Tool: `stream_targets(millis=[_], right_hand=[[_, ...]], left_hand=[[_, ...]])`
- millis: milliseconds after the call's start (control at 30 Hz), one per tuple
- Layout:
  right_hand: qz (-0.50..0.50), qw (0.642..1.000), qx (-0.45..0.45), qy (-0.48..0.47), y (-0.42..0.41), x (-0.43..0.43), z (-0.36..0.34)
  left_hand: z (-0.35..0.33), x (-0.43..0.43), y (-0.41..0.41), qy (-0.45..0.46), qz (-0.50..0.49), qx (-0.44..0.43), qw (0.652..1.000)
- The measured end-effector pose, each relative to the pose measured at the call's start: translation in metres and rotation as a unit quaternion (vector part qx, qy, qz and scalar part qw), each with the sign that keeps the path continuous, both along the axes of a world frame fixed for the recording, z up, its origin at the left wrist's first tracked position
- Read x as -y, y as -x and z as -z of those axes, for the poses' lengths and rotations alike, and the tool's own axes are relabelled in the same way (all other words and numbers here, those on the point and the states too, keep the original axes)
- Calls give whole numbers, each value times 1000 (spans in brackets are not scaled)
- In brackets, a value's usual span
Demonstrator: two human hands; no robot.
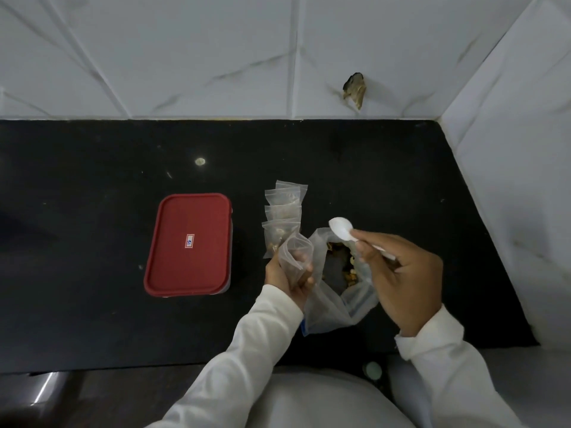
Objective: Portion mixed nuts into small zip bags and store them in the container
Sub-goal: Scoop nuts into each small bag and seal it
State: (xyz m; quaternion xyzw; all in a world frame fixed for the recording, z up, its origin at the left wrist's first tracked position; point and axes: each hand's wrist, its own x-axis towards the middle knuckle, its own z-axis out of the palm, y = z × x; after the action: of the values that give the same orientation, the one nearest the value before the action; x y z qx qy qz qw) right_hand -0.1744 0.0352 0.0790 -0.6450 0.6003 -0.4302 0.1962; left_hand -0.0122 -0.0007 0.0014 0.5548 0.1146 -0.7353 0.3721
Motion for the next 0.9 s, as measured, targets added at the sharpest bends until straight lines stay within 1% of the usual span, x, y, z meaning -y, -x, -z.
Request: stream_targets(millis=[100, 133, 233, 333, 433, 600, 667, 767, 900], right_hand=[[20, 999, -14, -42, 22, 0, 10], [18, 997, -33, -64, 28, 0, 17], [-2, 986, -100, -134, 41, -3, 45], [-26, 980, -121, -154, 39, -3, 73], [-30, 977, -111, -177, 30, 0, 92], [-8, 981, -70, -180, 8, 5, 101], [-15, 982, -61, -179, 0, 6, 102], [-37, 981, -64, -179, -5, 6, 106], [-54, 973, -59, -215, -4, 4, 106]], left_hand=[[4, -6, -6, -9, -3, 2, 1000], [7, -7, -8, -13, -4, 8, 1000], [15, -14, -12, -17, -1, 41, 999], [18, -17, -12, -39, 14, 44, 998], [21, -14, -10, -44, 29, 76, 996], [16, -5, 0, -24, -18, 90, 996], [9, -2, 6, -9, -23, 100, 995], [4, 2, 12, -14, -30, 94, 995], [-3, 4, 12, -29, -22, 104, 994]])
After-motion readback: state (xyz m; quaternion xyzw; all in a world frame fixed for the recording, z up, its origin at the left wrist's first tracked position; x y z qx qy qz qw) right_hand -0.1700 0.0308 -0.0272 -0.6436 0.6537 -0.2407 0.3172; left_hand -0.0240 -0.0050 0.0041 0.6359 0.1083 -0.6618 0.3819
